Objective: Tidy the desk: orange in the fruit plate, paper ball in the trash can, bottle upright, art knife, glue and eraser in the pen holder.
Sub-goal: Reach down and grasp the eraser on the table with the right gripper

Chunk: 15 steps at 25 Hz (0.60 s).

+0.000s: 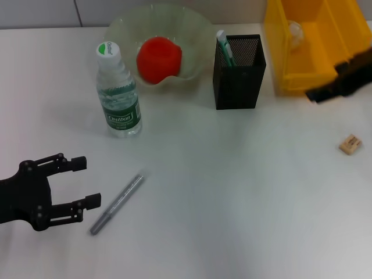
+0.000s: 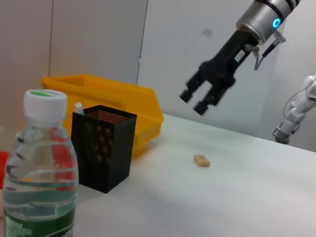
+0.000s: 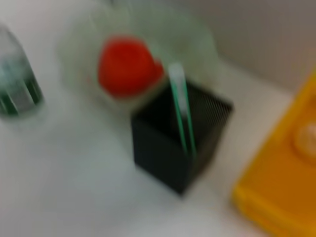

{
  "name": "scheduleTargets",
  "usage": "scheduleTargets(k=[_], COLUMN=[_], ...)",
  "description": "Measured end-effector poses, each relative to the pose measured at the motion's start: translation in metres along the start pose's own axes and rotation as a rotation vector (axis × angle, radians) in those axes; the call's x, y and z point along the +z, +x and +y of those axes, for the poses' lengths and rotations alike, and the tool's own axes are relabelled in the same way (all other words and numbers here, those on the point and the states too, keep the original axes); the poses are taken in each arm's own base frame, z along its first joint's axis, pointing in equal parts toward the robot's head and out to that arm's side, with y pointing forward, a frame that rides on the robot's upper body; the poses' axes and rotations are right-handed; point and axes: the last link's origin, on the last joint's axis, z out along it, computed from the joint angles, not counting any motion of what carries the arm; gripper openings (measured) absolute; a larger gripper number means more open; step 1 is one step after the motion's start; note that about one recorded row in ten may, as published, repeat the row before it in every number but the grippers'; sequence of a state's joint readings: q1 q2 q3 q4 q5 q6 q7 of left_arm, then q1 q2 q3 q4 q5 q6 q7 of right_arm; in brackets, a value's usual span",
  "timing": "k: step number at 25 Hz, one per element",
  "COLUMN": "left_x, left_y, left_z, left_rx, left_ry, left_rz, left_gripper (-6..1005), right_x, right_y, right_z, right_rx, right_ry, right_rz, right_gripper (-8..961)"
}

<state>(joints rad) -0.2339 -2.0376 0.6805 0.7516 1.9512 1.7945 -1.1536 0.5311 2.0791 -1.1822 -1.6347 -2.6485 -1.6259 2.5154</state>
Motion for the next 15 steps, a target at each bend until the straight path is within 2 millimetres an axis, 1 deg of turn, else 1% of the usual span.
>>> scheduleTargets(k=[4,8,14,15], left_x=[0.003,0.008,0.011,0.011], left_y=[0.001,0.001,-0.001,-0.001], left_z=[-0.001,-0.002,-0.003,-0.003], left_rx=[0.003,0.004,-0.001,-0.001], left_ry=[0.000,-0.011,-0.012,-0.012], left_rz=[0.001,-0.013,-0.027,-0.027], left_gripper=[799,799,799,799], right_x=[0.006,0.020,0.044,0.044], right_y=[0.005,0.015,0.026,0.026], right_z=[-0.001,-0.005,-0.015,-0.015], right_rx=[0.032,0.083,0.106,0.106], right_ry=[0.012,0.019,0.050,0.050], right_rz=[0.134,0.253,0.331,0.331], right_gripper=[830,820,806,804])
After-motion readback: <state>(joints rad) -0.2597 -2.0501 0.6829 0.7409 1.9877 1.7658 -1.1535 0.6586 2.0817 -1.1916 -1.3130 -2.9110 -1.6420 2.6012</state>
